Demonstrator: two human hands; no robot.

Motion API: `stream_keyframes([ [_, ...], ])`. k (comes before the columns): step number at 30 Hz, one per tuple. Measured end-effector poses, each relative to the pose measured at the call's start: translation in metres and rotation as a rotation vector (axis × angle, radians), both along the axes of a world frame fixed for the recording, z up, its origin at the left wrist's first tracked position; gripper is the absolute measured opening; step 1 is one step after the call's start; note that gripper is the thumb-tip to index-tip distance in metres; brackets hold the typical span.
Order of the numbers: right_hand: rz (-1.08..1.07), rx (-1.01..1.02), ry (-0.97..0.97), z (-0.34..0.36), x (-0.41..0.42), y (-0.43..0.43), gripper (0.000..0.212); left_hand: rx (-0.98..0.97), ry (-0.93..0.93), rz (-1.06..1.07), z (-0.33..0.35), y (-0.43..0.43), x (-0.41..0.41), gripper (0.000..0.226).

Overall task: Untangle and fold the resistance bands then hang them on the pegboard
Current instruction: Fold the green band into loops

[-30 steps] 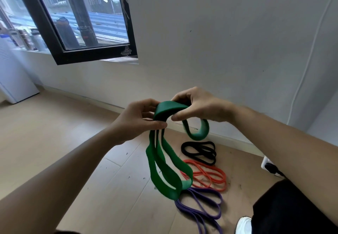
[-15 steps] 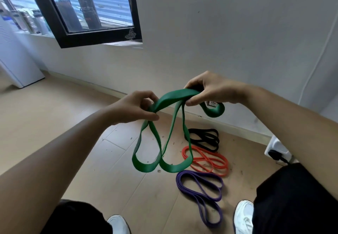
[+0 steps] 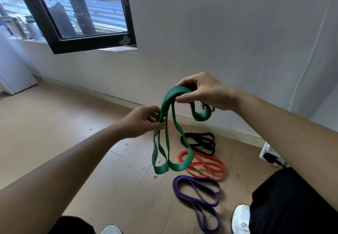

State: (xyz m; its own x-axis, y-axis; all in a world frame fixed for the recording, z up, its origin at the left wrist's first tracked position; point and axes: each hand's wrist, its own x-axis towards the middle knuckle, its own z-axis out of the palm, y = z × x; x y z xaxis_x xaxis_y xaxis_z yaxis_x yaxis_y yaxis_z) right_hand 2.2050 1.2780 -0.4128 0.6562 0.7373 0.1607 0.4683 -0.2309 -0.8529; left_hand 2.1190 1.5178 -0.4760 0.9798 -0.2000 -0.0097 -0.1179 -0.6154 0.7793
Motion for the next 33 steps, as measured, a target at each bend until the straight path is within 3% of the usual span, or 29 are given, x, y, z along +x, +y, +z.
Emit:
stream_keyframes([
  [4,-0.027,0.034,0.005,0.0,0.0,-0.001,0.029,-0.283,0.059,0.006,-0.001,-0.016,-0.003,0.041],
  [8,-0.029,0.086,0.062,0.001,0.001,-0.005,0.027,-0.414,0.039,0.075,-0.001,-0.029,-0.003,0.055],
  [11,-0.017,0.145,0.095,0.004,0.001,-0.007,0.028,-0.402,0.026,0.09,-0.007,-0.04,-0.003,0.055],
  [18,-0.061,0.31,0.26,0.01,0.01,-0.025,0.026,-0.413,-0.03,0.136,-0.002,-0.045,-0.001,0.034],
  [24,0.009,0.369,0.338,0.013,0.004,-0.019,0.038,-0.431,-0.01,0.118,-0.001,-0.055,0.001,0.068],
  [33,-0.055,0.418,0.322,0.017,0.016,-0.033,0.036,-0.416,-0.037,0.145,0.011,-0.049,0.0,0.047],
])
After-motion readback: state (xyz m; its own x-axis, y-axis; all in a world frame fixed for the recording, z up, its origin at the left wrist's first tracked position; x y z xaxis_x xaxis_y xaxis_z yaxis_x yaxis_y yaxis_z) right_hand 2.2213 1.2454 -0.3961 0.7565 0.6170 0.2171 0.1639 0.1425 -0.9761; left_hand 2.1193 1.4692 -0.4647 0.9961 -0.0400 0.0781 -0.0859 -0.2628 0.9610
